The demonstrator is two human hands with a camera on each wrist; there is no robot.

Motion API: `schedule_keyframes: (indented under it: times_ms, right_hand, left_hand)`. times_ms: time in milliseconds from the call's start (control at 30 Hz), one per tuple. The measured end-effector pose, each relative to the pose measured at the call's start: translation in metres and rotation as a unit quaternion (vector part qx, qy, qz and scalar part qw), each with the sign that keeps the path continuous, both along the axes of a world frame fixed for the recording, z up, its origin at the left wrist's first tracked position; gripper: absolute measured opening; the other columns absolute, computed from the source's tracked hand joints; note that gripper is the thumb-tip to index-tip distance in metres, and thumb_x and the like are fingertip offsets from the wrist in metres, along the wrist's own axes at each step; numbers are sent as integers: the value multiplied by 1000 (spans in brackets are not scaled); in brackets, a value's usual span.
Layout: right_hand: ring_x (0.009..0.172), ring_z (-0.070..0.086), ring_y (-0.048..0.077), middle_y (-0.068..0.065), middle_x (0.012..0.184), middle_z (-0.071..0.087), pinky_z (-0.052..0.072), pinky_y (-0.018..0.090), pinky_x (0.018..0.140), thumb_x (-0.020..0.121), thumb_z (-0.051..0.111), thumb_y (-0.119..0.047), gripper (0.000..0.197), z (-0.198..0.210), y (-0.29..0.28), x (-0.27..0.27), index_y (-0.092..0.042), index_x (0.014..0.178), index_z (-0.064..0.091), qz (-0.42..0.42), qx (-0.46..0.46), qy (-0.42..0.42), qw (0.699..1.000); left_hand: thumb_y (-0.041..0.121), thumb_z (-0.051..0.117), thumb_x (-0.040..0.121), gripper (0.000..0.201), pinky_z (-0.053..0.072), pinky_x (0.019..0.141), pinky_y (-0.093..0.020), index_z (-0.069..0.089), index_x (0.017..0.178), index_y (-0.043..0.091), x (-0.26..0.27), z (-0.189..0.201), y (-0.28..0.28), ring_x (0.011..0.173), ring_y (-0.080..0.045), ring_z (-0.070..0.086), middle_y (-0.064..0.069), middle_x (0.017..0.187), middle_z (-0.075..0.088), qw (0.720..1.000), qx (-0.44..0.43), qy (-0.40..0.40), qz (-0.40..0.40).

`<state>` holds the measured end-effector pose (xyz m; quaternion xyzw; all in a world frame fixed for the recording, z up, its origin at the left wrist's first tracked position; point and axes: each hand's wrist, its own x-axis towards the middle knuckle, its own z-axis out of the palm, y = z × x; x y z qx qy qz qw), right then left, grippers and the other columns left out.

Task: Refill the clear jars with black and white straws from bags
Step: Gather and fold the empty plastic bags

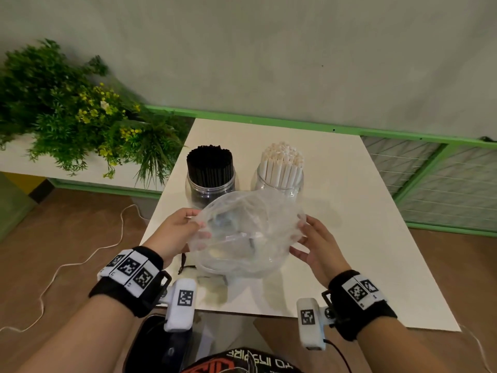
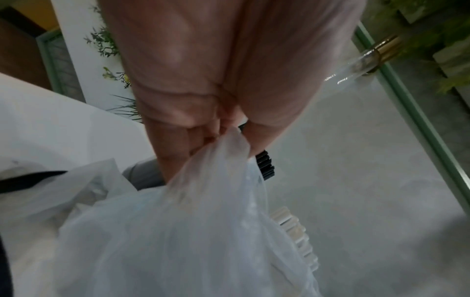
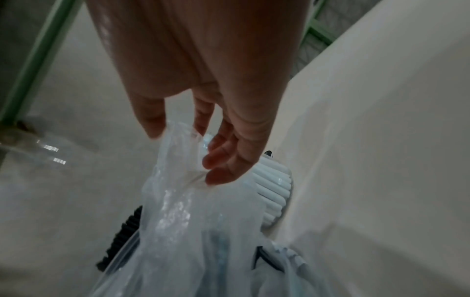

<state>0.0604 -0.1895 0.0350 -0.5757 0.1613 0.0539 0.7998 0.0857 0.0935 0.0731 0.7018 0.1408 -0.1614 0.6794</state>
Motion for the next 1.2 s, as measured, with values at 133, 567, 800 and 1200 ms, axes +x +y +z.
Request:
schedule_keyframes:
  times_ms: [133,567,800,1200]
  right_hand:
    - [86,63,29,2,116,65,57,43,77,98,42,-48,39,11,-9,8,-22,122,59,-10,71,56,996]
    - [103,59,29,9,125,61,51,40,82,79,63,-27,47,29,-21,12,-14,124,60,227,92,76,967]
    - [62,51,9,-4,75,55,46,22,56,80,62,6,25,42,-23,17,-19,83,59,187,-10,-53,981]
    - [74,37,21,7,117,32,35,32,57,88,45,-3,35,71,-61,43,-15,119,50,214,-834,-100,499]
  left_hand:
    - [3,48,95,13,53,86,-52,58,96,12,1,8,-7,90,-26,63,-8,93,61,999,-45,7,10]
    - [28,41,101,22,48,88,-62,53,91,13,-10,25,-43,96,-28,65,-7,81,60,981,-169,-7,95]
    - [12,46,98,12,49,86,-54,49,87,14,-18,27,-51,101,-30,61,-8,92,62,982,-149,-32,108]
    - [-2,49,85,30,36,69,-26,57,69,22,-7,37,-44,75,-12,49,2,89,46,853,458,-237,83]
